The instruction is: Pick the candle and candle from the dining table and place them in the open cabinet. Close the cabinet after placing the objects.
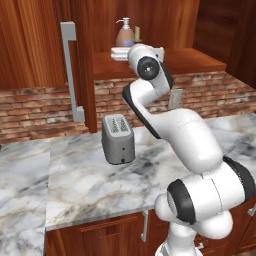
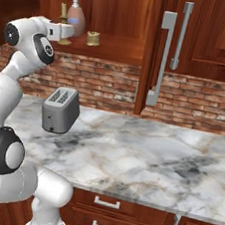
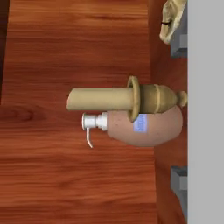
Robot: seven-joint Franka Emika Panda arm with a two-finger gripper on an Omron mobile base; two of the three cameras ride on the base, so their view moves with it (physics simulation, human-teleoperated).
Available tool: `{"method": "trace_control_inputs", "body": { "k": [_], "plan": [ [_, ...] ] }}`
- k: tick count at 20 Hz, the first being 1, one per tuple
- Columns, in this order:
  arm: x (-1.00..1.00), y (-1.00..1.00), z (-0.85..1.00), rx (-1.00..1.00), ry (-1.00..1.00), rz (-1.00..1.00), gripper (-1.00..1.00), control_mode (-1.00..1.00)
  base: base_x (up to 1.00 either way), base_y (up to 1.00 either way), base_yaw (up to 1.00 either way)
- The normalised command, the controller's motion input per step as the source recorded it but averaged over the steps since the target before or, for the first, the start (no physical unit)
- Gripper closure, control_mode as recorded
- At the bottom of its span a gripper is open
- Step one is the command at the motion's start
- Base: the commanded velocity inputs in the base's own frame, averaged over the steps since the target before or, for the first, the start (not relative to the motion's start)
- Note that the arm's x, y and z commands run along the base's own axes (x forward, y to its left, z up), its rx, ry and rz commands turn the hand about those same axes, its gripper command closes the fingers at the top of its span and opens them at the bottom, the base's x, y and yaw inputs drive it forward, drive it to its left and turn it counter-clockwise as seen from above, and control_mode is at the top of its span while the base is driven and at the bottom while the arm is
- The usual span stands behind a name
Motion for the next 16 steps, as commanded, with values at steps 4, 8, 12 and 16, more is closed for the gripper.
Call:
{"method": "trace_control_inputs", "body": {
  "k": [4, 8, 12, 16],
  "plan": [
    [-1.0, -0.33, 0.01, 0.01, 0.0, 0.0, -1.0, -1.0, 0.0, 0.0, 0.0],
    [-1.0, -0.28, 0.34, 0.0, 0.1, 0.0, -1.0, -1.0, 0.0, 0.0, 0.0],
    [-1.0, -0.07, 0.49, 0.0, 0.28, 0.0, -1.0, -1.0, 0.0, 0.0, 0.0],
    [-1.0, -0.1, 0.19, 0.03, 0.19, 0.0, -1.0, -1.0, 0.0, 0.0, 0.0]
  ]
}}
